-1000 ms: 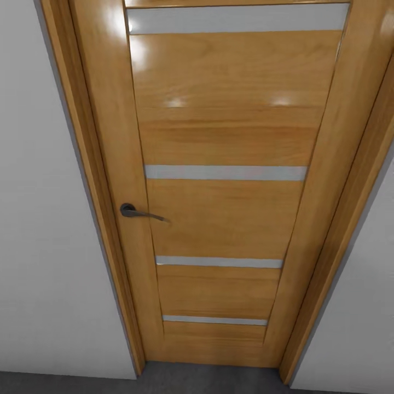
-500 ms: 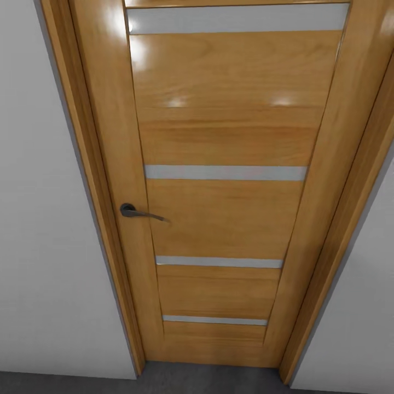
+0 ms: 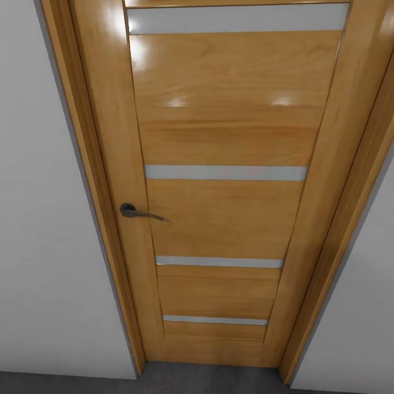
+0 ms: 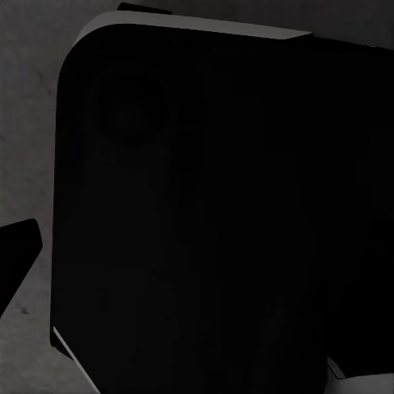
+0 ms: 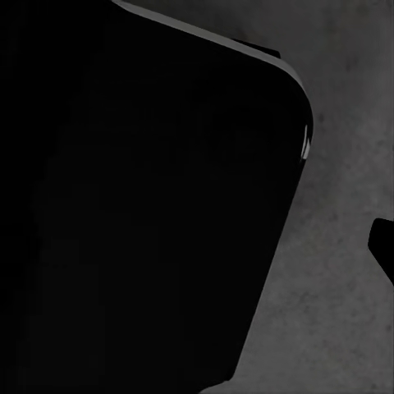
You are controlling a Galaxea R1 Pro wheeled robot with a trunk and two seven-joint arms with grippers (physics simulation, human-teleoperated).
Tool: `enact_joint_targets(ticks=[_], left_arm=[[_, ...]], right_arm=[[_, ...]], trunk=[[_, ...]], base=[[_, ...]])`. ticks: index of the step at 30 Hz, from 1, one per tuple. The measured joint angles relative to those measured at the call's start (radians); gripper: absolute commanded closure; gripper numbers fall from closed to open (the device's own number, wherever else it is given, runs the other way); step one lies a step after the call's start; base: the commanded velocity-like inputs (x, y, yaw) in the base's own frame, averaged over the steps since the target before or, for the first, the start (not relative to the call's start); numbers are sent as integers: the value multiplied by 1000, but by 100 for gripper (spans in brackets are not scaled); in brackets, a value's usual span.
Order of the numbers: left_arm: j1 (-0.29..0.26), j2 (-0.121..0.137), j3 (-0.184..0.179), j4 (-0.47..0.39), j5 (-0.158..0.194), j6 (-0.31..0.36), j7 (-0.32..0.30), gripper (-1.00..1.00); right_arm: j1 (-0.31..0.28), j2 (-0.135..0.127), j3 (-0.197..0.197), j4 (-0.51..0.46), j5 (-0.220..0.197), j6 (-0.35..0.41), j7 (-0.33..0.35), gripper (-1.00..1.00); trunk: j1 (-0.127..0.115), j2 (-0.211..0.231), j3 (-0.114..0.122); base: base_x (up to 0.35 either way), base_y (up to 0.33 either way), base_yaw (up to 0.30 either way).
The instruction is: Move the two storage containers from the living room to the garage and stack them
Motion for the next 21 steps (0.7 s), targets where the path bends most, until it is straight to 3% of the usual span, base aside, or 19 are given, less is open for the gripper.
enact_joint_targets(ticks=[21], left_arm=[[-1, 3, 5, -2, 2, 0, 1, -100]], right_arm=[[0, 3, 4, 4, 2, -6, -5, -100]], trunk=[[0, 0, 0]], base=[[0, 0, 0]])
